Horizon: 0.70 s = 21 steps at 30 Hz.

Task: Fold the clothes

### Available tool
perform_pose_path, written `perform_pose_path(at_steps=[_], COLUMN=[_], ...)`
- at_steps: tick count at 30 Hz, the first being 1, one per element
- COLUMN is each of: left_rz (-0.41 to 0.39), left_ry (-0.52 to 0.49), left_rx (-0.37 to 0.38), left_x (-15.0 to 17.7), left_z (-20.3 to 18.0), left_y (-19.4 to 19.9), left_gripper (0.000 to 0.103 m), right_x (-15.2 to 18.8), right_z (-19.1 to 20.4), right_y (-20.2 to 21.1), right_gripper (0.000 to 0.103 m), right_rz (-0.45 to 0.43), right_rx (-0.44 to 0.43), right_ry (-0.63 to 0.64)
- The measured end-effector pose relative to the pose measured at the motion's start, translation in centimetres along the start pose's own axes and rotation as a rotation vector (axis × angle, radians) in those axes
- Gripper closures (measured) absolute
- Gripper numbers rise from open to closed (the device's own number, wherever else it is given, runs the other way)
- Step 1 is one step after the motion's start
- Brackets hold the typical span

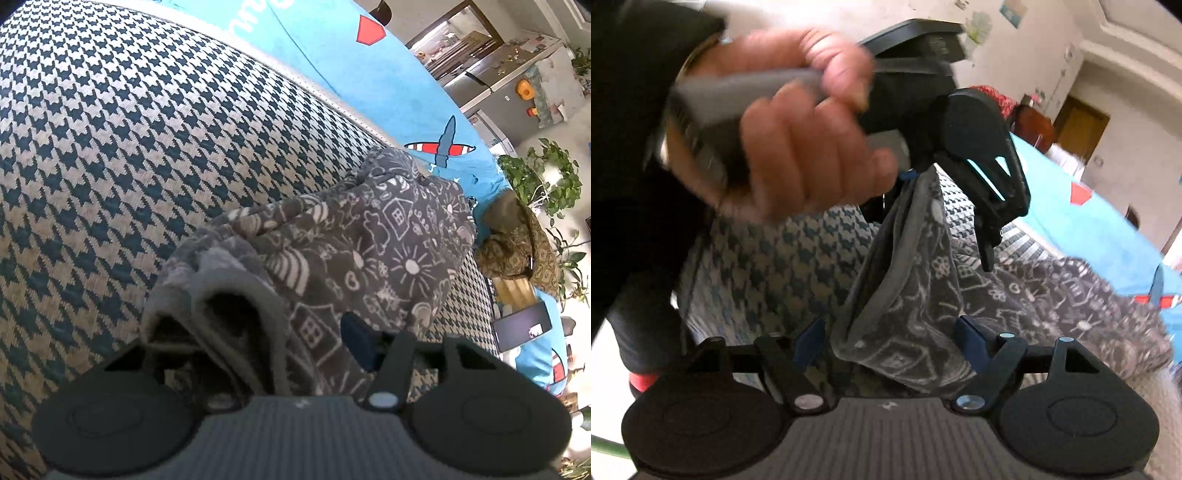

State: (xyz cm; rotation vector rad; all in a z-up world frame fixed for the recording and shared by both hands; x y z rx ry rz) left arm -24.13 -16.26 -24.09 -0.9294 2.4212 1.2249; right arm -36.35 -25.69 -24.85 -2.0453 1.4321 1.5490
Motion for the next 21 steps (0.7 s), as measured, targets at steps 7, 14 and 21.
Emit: perform_pose_path(at_steps=[7,14,21], left_rz=[0.007,-0.018,-0.074], left_ry=[0.022,-0.036,-0.118], left_rx=[-0.001,-0.059,-0.097], left_x=[-0.2,0.0,-1.4], left_z=[0.1,0.1,-0.6], left_y=[-0.3,-0.6,0.6], left_gripper=[0.048,0.065,0.079], right_x=[0.3,-0.4,-2.9], right_z=[0.5,0.2,-1.2], right_y=[-0.5,-0.5,-0.4], right_gripper=[0.032,0.072,0.08], right_rz=[-0.016,-0.023,-0.035], right_rx=[0.062,0.099,0.06], right_ry=[0.098,0.082,-0.069])
Point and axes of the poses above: each gripper's, at about its wrist camera, not at the fingertips, and y roughly against the way its jaws point, z to its left, x to its underside, the point moved 6 cm from there along -y, roughly the way its jaws point, and after that the axes turned 10 degrees about -z, right-handed, at the moved point
